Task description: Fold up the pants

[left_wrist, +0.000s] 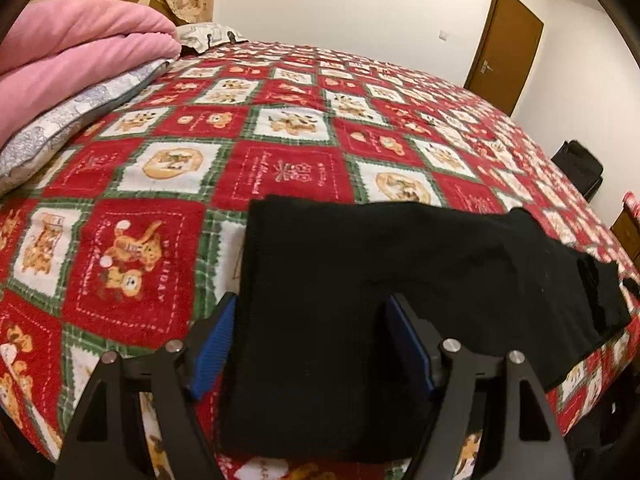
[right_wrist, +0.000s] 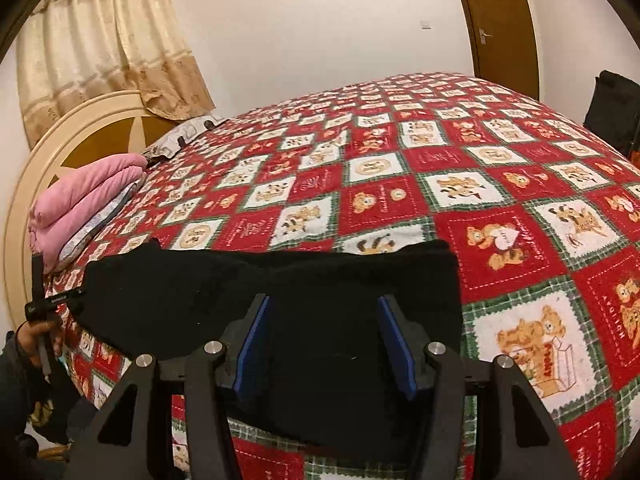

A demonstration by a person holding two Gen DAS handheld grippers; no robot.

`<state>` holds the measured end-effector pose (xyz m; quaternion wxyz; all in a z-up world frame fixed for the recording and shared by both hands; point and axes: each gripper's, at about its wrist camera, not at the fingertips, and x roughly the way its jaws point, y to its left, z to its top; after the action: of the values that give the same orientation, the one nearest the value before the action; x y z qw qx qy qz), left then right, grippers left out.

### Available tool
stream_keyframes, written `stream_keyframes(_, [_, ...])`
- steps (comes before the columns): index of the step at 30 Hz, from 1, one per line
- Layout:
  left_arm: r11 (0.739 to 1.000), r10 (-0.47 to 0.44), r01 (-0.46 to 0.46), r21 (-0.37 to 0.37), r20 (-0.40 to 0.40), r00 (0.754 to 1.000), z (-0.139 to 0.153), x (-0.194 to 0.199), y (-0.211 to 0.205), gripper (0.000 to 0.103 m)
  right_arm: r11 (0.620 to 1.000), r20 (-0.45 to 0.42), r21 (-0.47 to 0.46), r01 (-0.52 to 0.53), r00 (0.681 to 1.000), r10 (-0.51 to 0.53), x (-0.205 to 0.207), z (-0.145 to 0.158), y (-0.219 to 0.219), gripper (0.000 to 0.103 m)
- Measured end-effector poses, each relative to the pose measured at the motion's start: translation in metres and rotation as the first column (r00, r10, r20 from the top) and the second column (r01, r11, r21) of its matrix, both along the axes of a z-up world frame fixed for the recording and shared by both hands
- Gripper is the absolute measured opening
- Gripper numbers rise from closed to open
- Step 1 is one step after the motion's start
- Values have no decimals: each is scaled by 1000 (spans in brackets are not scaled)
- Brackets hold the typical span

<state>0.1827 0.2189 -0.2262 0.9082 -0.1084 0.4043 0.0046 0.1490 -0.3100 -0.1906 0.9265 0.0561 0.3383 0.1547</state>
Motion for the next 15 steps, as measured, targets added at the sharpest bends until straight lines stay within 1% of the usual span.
stream_keyframes(3, [1000,-19,20,11,-12,1000,0,3,-1,75,1000,-11,25,7,1000,-7,0,-4,0,56])
stream_keyframes(4, [1000,-16,16,18,-16,1000,1,3,-2,69,1000,-14,27,9,1000,-8,-1,-4,1,56])
stream_keyframes(5, [1000,-10,11,22,-19,1000,2,2,-2,65,1000,-17,26,9,1000,-9,0,-6,1,56])
stream_keyframes(6, [1000,-1,1,24,-21,1000,3,1,0,54,1000,-16,26,10,1000,-10,-1,-6,2,56])
stream_keyframes(7, [1000,1,-1,7,-18,1000,5,-1,2,43,1000,-13,25,10,1000,-10,-1,-6,2,56])
stream_keyframes(9, [1000,-4,4,-27,-3,1000,11,-6,3,29,1000,-5,24,15,1000,-15,-2,-5,2,56])
stream_keyframes(10, [1000,-6,6,-25,-1,1000,13,-8,1,26,1000,-2,26,15,1000,-15,-3,-5,1,56])
stream_keyframes(13, [999,-10,10,51,8,1000,24,-13,-14,25,999,0,26,24,1000,-24,-4,-5,-1,56])
stream_keyframes(14, [998,-8,7,66,12,1000,27,-13,-17,25,999,-2,26,26,1000,-26,-4,-5,-1,56])
stream_keyframes(15, [998,-6,4,65,25,1000,33,-15,-19,25,999,-5,26,30,1000,-29,-4,-6,-2,56])
